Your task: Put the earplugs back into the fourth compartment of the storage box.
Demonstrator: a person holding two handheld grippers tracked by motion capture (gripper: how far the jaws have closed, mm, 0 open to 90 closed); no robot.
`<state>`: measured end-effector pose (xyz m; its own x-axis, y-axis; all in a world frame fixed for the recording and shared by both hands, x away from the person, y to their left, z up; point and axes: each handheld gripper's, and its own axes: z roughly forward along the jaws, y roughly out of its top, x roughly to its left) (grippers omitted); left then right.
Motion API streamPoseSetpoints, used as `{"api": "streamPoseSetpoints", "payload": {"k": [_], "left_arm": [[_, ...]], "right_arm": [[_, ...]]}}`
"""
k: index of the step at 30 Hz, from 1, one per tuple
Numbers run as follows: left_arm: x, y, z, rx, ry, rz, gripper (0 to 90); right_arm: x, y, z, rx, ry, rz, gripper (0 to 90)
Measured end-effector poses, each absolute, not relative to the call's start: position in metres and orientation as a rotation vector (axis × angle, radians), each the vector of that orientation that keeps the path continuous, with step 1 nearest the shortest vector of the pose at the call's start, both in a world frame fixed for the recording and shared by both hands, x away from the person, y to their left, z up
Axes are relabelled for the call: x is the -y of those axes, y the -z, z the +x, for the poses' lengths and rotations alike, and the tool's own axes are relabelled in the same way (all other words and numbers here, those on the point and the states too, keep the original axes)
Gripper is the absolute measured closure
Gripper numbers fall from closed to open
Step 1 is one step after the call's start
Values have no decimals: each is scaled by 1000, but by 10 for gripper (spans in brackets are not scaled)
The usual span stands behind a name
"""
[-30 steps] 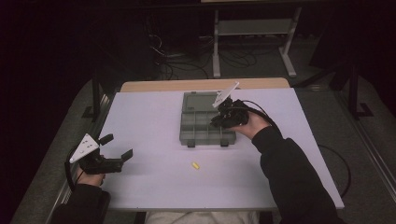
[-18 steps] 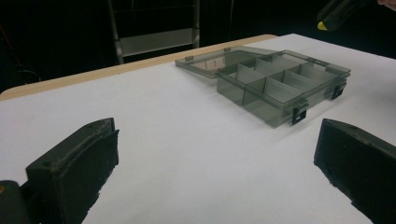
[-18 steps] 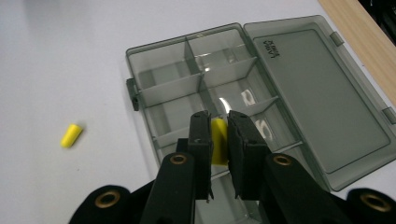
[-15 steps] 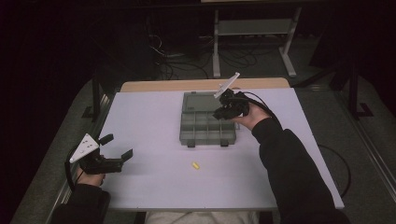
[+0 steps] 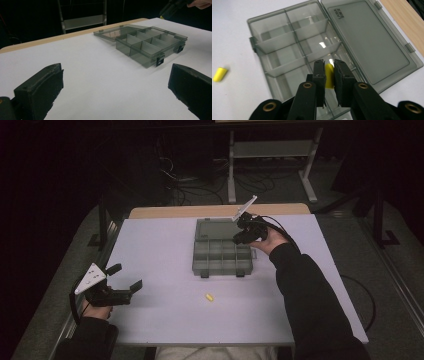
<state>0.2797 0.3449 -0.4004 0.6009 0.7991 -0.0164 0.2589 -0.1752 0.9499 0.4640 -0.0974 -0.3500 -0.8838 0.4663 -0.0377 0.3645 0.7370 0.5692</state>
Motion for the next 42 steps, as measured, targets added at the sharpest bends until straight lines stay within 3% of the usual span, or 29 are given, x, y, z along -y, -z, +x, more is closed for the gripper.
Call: {"api": "streamPoseSetpoints", "payload": {"k": [9,24,27,30,33,35,36,42], "left_arm": [[-345,401,280,-873,-610,1730,0],[-345,401,280,-872,-609,1732,0],[-345,401,280,-872,-610,1732,0],[-345,401,280,-872,-610,1733,0],[-345,401,280,-872,-611,1735,0],[-345,401,280,-872,-612,1735,0],[-345,401,280,-872,-613,1736,0],[-344,400,279,-873,-613,1735,0]], "right_arm": [[98,373,479,-2793,-740,701,788],[107,384,489,-2789,-734,756,769],[110,381,488,-2774,-756,782,605],[111,378,487,-2759,-771,784,536],[114,371,485,-2756,-850,855,382],[114,369,484,-2754,-857,863,365],[113,364,480,-2736,-861,847,301],[108,350,469,-2694,-872,840,145]]}}
